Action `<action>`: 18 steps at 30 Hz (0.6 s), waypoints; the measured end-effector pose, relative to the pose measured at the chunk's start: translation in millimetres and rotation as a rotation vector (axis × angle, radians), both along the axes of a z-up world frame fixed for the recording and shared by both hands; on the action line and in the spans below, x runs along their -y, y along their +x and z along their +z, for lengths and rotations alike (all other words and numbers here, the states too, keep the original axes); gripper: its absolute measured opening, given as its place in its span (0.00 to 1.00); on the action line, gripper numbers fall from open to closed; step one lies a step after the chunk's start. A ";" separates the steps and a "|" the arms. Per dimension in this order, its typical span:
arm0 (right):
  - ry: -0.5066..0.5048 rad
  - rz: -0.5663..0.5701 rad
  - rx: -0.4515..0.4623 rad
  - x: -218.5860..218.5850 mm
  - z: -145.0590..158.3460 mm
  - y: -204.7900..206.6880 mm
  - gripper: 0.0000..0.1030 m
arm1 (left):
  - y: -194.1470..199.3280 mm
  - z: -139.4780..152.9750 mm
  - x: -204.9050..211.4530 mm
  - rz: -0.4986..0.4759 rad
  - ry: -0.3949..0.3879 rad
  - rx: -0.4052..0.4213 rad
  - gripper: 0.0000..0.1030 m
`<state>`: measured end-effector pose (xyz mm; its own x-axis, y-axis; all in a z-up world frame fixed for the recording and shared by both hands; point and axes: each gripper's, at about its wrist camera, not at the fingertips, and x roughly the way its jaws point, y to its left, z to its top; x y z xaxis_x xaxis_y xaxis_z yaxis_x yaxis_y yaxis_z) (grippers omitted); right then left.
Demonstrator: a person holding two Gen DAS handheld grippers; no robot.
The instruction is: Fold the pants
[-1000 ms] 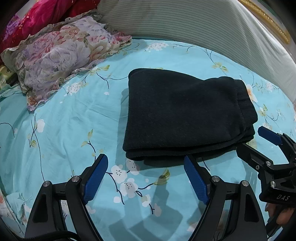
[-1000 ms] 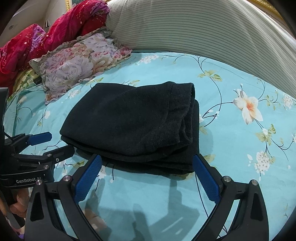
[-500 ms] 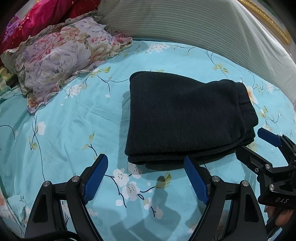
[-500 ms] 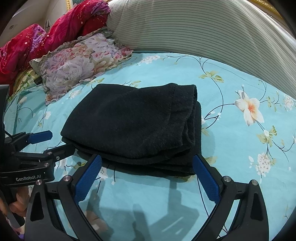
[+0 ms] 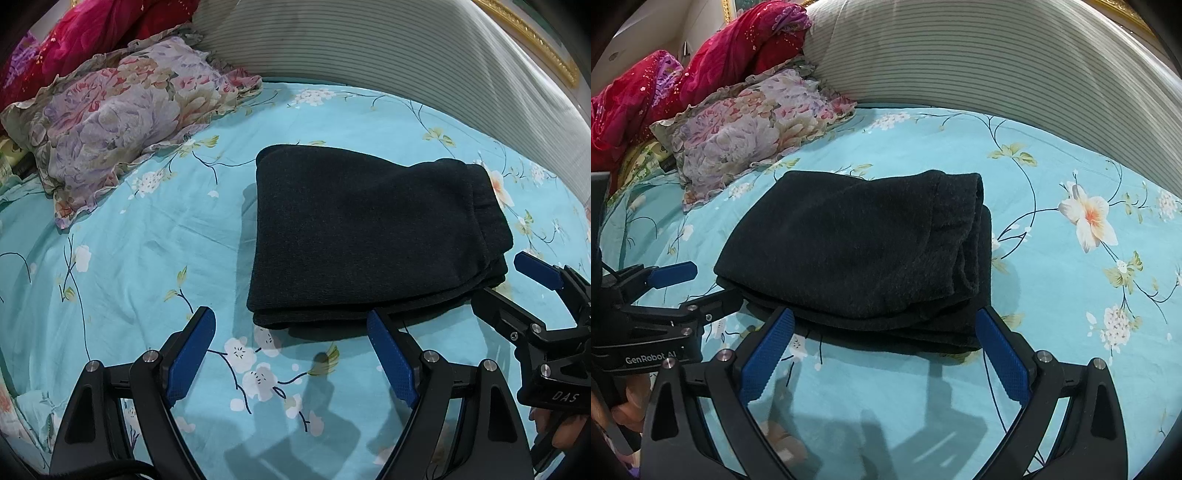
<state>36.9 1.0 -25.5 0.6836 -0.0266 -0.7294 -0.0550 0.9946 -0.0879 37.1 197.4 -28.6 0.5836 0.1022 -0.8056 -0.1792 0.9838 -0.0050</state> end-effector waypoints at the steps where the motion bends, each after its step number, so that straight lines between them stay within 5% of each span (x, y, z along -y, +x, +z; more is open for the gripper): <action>1: -0.001 -0.002 0.000 0.1 -0.1 -0.6 0.95 | 0.2 0.0 -0.1 -0.001 -0.001 0.000 0.82; 18: 0.003 0.001 0.004 2.3 3.0 -0.9 0.96 | -0.6 3.0 1.1 0.001 0.004 0.002 0.83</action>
<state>36.0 -1.3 -22.6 0.6867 -0.0235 -0.7266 -0.0561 0.9948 -0.0852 36.5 196.3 -25.6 0.5847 0.1063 -0.8042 -0.1806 0.9835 -0.0013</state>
